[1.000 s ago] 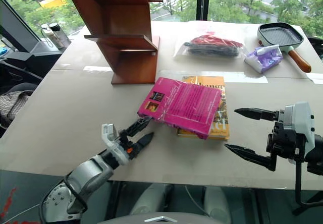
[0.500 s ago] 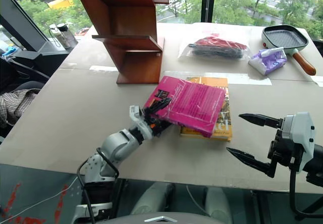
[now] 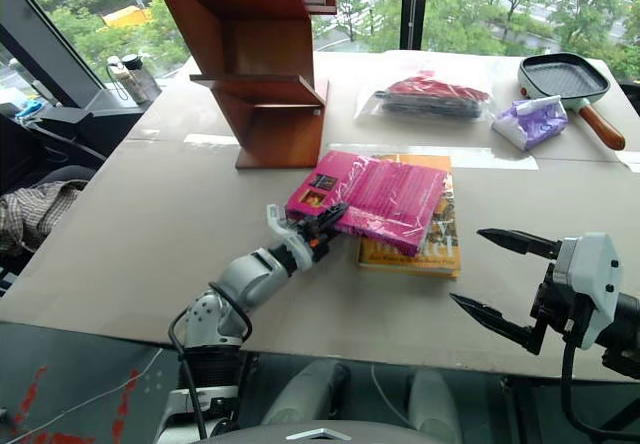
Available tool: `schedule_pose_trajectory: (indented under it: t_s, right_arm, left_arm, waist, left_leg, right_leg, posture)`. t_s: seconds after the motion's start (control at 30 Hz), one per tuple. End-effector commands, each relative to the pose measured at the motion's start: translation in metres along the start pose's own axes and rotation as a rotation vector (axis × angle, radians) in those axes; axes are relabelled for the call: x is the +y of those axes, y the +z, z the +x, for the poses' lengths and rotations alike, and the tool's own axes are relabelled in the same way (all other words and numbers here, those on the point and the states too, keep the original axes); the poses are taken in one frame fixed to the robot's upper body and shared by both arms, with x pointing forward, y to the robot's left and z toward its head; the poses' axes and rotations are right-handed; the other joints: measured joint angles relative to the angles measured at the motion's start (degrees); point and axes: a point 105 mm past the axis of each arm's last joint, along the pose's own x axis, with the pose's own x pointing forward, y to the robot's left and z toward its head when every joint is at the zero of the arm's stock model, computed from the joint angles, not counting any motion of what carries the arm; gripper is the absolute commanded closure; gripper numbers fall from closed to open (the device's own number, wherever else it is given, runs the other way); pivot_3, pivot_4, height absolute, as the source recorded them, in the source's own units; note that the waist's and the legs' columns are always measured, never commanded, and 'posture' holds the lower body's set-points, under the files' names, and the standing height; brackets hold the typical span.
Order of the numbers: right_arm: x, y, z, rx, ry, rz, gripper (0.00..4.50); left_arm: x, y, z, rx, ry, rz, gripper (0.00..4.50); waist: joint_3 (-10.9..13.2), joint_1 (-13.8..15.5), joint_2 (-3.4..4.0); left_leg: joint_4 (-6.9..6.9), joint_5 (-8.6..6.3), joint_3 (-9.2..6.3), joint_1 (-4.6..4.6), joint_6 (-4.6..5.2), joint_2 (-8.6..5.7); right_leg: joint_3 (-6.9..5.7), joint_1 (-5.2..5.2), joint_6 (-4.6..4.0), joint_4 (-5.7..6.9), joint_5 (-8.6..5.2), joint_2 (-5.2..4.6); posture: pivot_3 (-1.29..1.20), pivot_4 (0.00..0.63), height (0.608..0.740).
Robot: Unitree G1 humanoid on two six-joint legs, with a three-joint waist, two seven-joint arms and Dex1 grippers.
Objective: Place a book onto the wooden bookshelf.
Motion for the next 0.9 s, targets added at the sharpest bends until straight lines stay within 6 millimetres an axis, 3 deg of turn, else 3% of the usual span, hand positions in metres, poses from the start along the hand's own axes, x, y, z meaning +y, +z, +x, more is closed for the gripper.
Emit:
schedule_pose_trajectory:
  t_s: [0.03, 0.2, 0.3, 0.37, 0.43, 0.5, 0.63, 0.7, 0.9]
  right_arm:
    - [-0.003, 0.007, 0.007, -0.031, 0.009, -0.027, 0.0]
    - [-0.02, -0.006, 0.012, -0.039, -0.023, -0.015, 0.0]
    - [-0.046, 0.0, 0.017, -0.104, -0.118, -0.019, 0.0]
    - [-0.071, 0.001, 0.018, -0.132, -0.195, -0.04, 0.0]
    - [-0.09, 0.002, 0.022, -0.16, -0.243, -0.053, 0.0]
    - [-0.104, 0.003, 0.028, -0.192, -0.281, -0.066, 0.0]
    - [-0.117, 0.01, 0.042, -0.237, -0.278, -0.093, 0.0]
    - [-0.124, 0.014, 0.044, -0.249, -0.288, -0.114, 0.0]
    - [-0.145, 0.024, 0.051, -0.277, -0.282, -0.165, 0.0]
  left_arm:
    - [-0.005, 0.007, -0.007, -0.027, -0.035, 0.071, 4.0]
    - [-0.065, 0.023, -0.021, -0.095, -0.212, 0.554, 4.0]
    - [-0.107, 0.017, -0.029, -0.029, -0.314, 0.991, 4.0]
    - [-0.135, 0.004, -0.036, 0.057, -0.445, 1.397, 4.0]
    - [-0.152, 0.002, -0.039, 0.078, -0.528, 1.618, 4.0]
    - [-0.169, 0.003, -0.042, 0.078, -0.596, 1.733, 4.0]
    - [-0.197, -0.002, -0.052, 0.104, -0.696, 2.144, 4.0]
    - [-0.211, 0.004, -0.054, 0.089, -0.672, 2.34, 4.0]
    - [-0.27, 0.034, -0.055, 0.004, -0.353, 2.82, 4.0]
  waist:
    - [0.02, -0.39, -0.03]
    - [0.45, -1.01, -0.74]
    - [0.71, -1.54, -1.0]
    - [0.82, -1.81, -1.03]
    - [0.8, -1.92, -0.96]
    - [0.79, -2.0, -0.95]
    - [0.83, -2.63, -0.96]
    - [0.85, -3.2, -0.97]
    - [1.0, -3.83, -1.01]
  left_leg:
    - [0.0, 0.0, 0.0, -0.01, 0.0, 0.0]
    - [-0.06, 0.0, 0.01, -0.16, -0.03, 0.0]
    - [-0.08, 0.13, -0.01, -0.32, -0.25, 0.0]
    - [-0.14, 0.13, -0.01, -0.38, -0.26, -0.01]
    - [-0.29, 0.13, 0.01, -0.37, -0.26, -0.04]
    - [-0.51, 0.13, 0.05, -0.35, -0.25, -0.03]
    - [-0.67, 0.14, 0.02, -0.67, -0.27, 0.06]
    - [-0.65, 0.15, 0.04, -1.25, -0.29, 0.05]
    - [-0.62, 0.15, 0.04, -1.34, -0.28, -0.03]
  right_leg:
    - [0.0, -0.01, 0.0, 0.0, 0.0, 0.0]
    - [0.0, -0.2, -0.09, -0.04, 0.03, 0.13]
    - [0.0, -0.31, -0.1, -0.18, 0.05, 0.14]
    - [-0.01, -0.33, -0.1, -0.29, 0.05, 0.13]
    - [0.0, -0.31, -0.11, -0.48, 0.05, 0.11]
    - [0.0, -0.28, -0.1, -0.81, 0.06, 0.08]
    - [-0.05, -0.68, -0.09, -0.88, 0.06, 0.11]
    - [-0.04, -1.26, -0.09, -0.84, 0.07, 0.1]
    - [-0.12, -1.27, -0.05, -0.97, 0.09, 0.04]
  posture:
    - [0.0, 0.15, 0.74]
    - [0.0, 0.15, 0.74]
    - [0.0, 0.15, 0.74]
    - [0.0, 0.15, 0.74]
    - [0.0, 0.15, 0.74]
    - [0.0, 0.15, 0.74]
    - [0.0, 0.15, 0.74]
    - [0.0, 0.15, 0.74]
    - [0.0, 0.15, 0.74]
